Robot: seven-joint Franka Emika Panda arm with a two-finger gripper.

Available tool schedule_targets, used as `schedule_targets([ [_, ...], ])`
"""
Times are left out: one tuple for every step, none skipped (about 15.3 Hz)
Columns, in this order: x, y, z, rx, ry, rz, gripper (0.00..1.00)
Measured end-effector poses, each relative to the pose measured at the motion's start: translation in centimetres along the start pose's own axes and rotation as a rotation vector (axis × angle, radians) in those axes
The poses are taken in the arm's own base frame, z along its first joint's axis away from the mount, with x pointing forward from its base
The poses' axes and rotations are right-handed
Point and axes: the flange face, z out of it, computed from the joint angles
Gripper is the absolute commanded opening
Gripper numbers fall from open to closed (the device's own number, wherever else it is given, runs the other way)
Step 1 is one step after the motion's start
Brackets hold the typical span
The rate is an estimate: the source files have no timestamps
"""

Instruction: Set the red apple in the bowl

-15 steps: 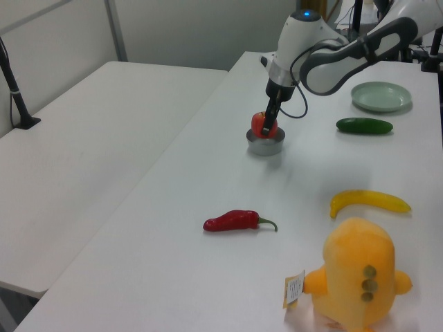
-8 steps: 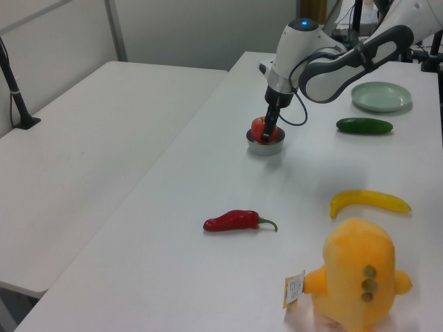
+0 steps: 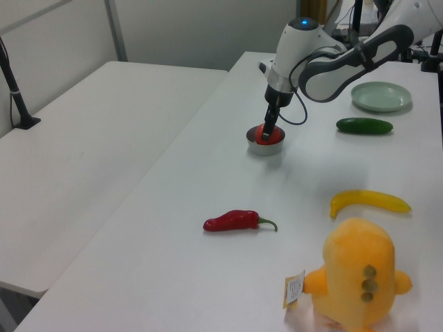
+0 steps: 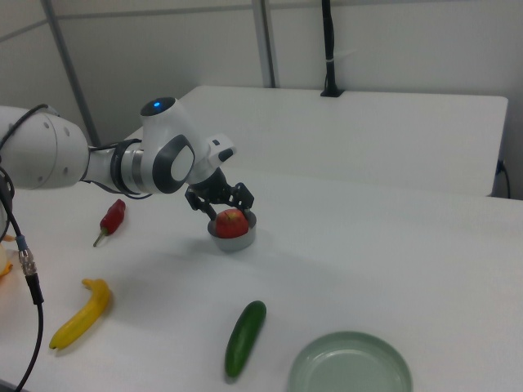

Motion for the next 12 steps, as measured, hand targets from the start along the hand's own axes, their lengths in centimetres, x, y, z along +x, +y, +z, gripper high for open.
schedule_targets([
  [0.1,0.1,-0.4,-0.001,0.006,0.003,1.00],
  [0.4,0.3,-1.0,-0.003,0.017,0.013,1.00],
  [0.6,0.5,-1.8,-0.005,0.024,0.032,1.00],
  [0.8,0.8,-3.0,-0.005,0.020,0.056,1.00],
  [0.9,1.0,-4.4,-0.006,0.006,0.080,1.00],
  [1.0,1.3,-6.1,-0.006,-0.012,0.103,1.00],
  [1.0,1.7,-8.3,-0.007,-0.030,0.126,1.00],
  [0.9,2.0,-10.7,-0.007,-0.044,0.148,1.00],
  [0.7,2.3,-13.3,-0.007,-0.053,0.166,1.00],
  [0.3,2.5,-15.8,-0.006,-0.062,0.184,1.00],
  [-0.2,2.7,-18.4,-0.002,-0.072,0.204,1.00],
  [-0.7,2.9,-20.6,0.010,-0.082,0.225,1.00],
])
